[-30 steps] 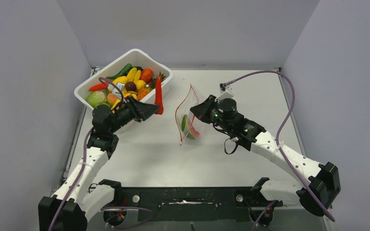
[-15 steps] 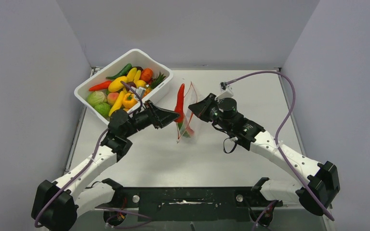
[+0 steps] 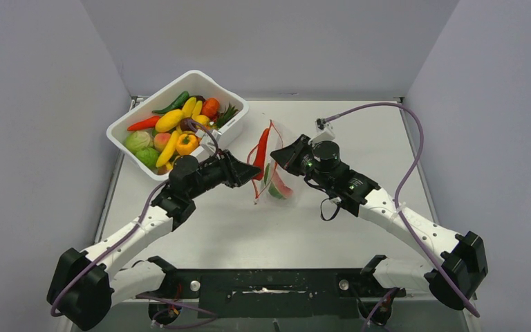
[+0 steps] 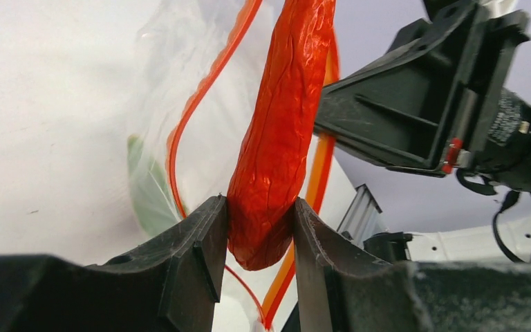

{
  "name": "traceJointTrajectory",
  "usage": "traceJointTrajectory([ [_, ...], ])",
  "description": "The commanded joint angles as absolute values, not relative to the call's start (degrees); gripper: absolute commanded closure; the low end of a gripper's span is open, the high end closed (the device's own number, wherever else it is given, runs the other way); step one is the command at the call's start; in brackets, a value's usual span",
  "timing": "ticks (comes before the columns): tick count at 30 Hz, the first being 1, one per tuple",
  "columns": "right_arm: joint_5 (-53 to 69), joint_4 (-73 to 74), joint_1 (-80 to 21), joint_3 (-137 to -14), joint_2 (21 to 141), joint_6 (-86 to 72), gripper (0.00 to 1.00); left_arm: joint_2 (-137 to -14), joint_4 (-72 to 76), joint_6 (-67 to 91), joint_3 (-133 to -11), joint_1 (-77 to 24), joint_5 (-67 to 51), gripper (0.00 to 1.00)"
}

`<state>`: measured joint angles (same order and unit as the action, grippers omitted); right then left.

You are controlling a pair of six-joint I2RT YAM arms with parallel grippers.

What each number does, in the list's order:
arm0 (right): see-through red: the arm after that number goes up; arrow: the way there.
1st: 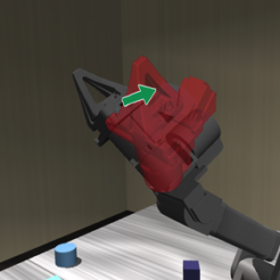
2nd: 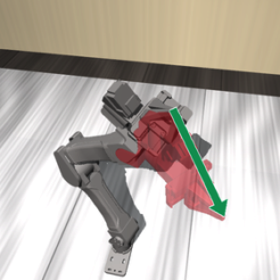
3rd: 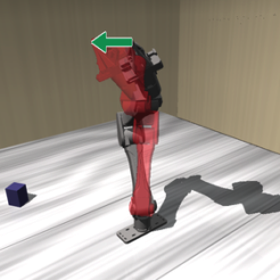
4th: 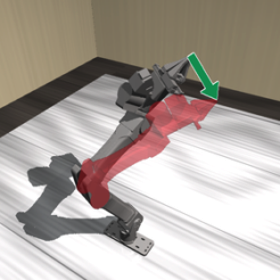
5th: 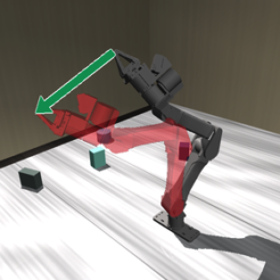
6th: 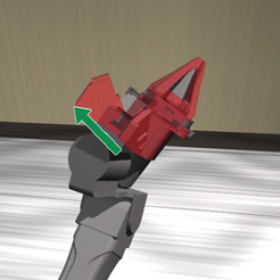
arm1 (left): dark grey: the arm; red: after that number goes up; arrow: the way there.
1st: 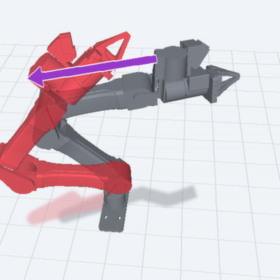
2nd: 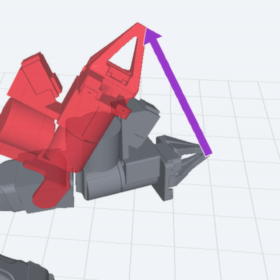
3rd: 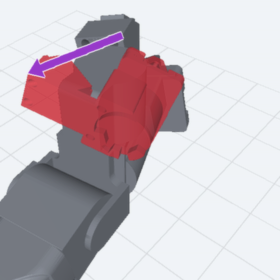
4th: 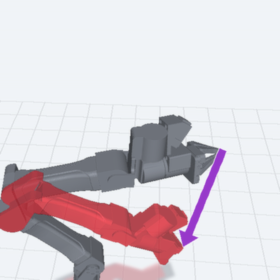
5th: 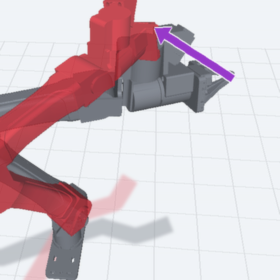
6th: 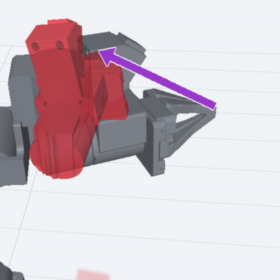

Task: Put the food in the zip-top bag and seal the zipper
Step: Place the fake vegetable in the zipper food storage bag, then pick up the fake vegetable from the bin.

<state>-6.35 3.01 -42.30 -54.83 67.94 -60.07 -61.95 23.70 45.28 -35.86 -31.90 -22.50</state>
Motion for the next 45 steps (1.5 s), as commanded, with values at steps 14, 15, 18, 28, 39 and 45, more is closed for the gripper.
traceJointTrajectory([
  [14,-6.66,-2.61,-41.92,-54.86,67.5,-59.94,1.0,-65.44,10.22,37.34,-43.52,-34.77,-17.89,0.86],
  [15,-6.63,-2.63,-41.91,-54.85,67.59,-59.94,1.0,-65.53,10.03,37.31,-43.93,-34.82,-17.91,0.83],
  [18,-6.5,-2.54,-41.92,-54.76,67.68,-59.81,1.0,-65.77,9.5,37.06,-44.53,-35.02,-18.09,0.71],
  [28,-7.36,-1.97,-41.91,-53.59,66.99,-59.41,1.0,-63.98,11.81,37.86,-44.21,-35.03,-20.47,0.45],
  [39,-8.53,0.2,-41.92,-51.55,65.08,-57.77,1.0,-61.51,7.42,35.11,-46.83,-35.07,-17.18,0.44],
  [45,-10.82,1.29,-41.92,-48.22,61.25,-56.83,1.0,-61.25,-3.5,27.74,-52.17,-35.02,-9.74,0.44],
])
